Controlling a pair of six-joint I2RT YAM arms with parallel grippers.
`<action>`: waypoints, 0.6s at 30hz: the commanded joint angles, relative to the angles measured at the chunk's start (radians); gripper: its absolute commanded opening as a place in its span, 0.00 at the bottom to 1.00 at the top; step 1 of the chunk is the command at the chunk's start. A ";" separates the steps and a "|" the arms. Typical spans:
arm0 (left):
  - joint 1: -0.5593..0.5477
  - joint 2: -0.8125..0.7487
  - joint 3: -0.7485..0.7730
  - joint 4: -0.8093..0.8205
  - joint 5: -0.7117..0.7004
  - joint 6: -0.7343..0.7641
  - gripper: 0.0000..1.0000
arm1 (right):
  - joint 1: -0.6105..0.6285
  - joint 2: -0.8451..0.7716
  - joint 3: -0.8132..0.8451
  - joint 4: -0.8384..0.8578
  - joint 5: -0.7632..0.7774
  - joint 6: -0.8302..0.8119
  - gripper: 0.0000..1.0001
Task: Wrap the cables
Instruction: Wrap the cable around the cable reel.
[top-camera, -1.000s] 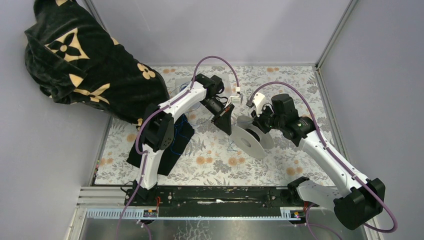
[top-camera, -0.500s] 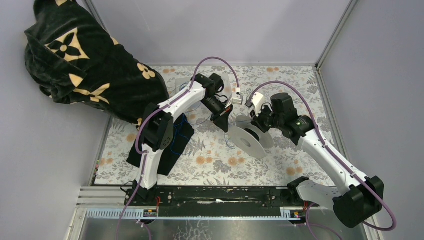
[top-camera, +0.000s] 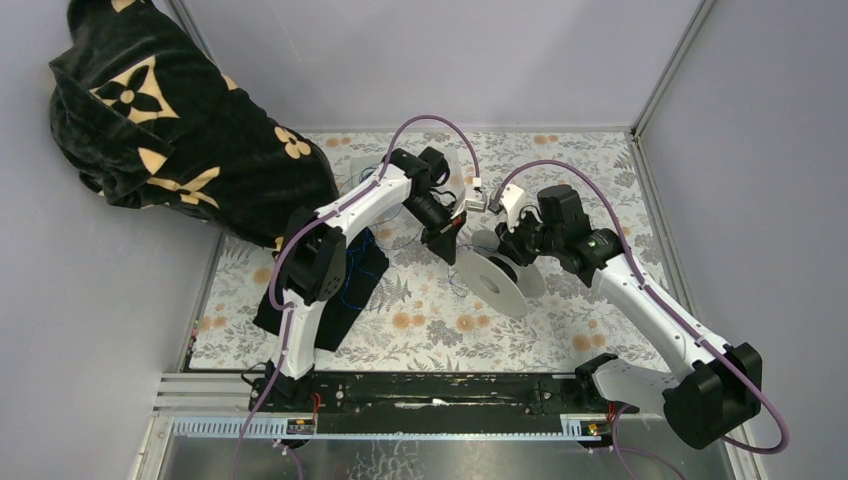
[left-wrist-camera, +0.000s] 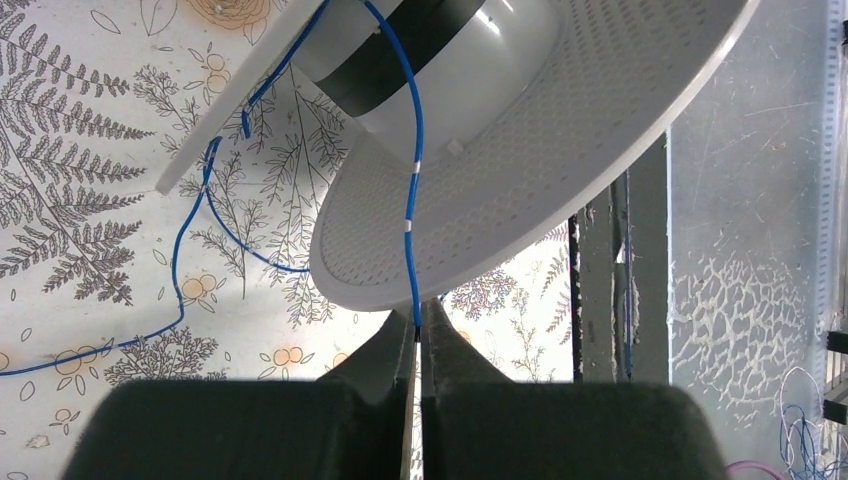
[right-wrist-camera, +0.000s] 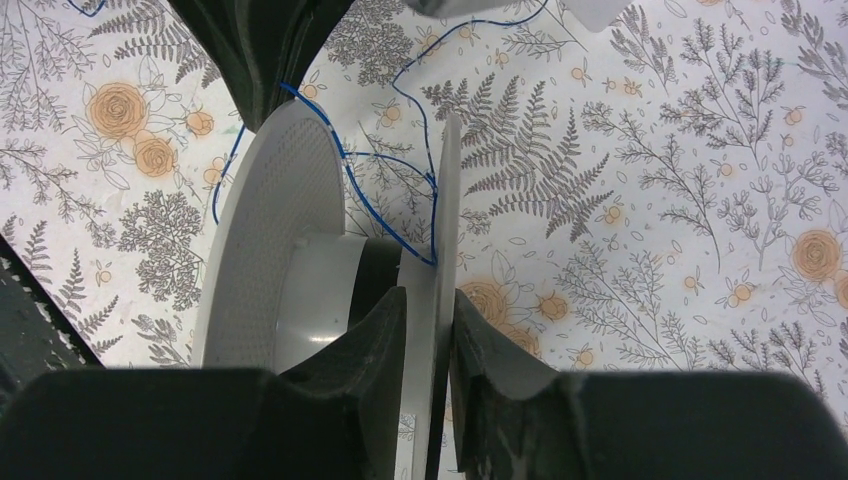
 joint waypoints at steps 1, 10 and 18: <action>-0.011 -0.044 -0.009 0.038 -0.019 0.005 0.00 | 0.006 0.001 0.017 -0.004 -0.050 0.030 0.29; -0.034 -0.055 0.006 0.038 -0.010 0.039 0.00 | 0.005 0.012 0.018 0.007 -0.071 0.039 0.31; -0.052 -0.071 0.069 0.024 -0.042 0.119 0.00 | 0.005 0.001 0.057 -0.020 -0.009 0.066 0.40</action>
